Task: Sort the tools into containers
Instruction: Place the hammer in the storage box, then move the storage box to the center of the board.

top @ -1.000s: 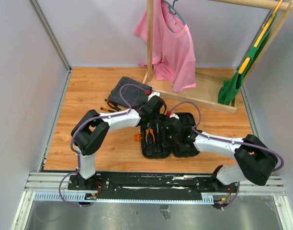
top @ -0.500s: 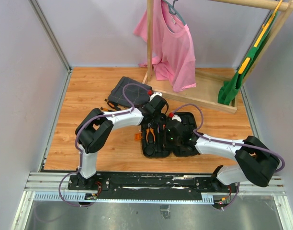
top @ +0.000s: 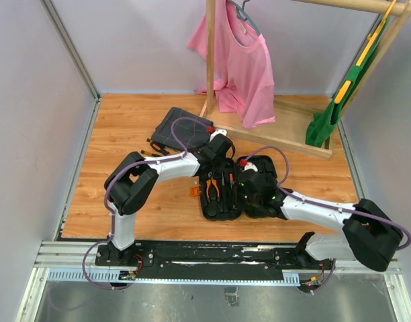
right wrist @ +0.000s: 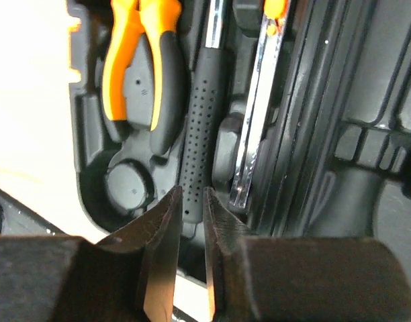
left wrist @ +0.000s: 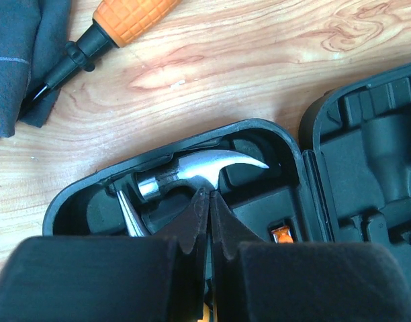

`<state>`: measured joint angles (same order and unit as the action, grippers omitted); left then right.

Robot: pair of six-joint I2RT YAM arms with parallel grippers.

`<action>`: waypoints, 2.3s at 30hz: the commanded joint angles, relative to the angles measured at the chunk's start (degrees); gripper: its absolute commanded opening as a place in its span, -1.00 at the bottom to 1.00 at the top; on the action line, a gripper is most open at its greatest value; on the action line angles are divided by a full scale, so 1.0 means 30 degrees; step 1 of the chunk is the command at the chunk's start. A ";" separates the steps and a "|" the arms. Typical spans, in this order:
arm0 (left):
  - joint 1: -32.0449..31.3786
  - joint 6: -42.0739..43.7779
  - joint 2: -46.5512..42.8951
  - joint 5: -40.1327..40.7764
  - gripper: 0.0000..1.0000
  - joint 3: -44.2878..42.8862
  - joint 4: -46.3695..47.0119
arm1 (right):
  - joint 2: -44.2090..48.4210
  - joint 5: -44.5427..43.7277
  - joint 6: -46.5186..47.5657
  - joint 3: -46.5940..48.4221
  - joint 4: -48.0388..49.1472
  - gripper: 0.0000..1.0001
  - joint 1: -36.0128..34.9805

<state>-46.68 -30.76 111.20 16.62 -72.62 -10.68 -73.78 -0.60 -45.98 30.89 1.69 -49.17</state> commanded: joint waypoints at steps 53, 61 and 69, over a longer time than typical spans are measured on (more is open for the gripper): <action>0.6039 -0.0987 -1.4669 -0.1056 -0.30 1.1922 0.0206 | 0.0270 0.0669 0.5399 0.1247 -0.4321 -0.18 0.2415; 0.6908 -0.0910 -1.5092 -0.0999 -0.30 1.1935 -0.0074 | 0.0743 0.0859 0.4883 0.0590 -0.4746 -0.40 0.1965; 0.7608 -0.1016 -1.5186 -0.0254 -0.26 1.1697 -0.0697 | 0.1261 0.0661 0.3562 -0.0161 -0.4901 -0.44 0.0059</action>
<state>-24.97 -33.47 66.85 14.06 -36.51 -11.38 -70.98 -0.21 -32.58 32.86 -10.26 -45.06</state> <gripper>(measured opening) 0.366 0.403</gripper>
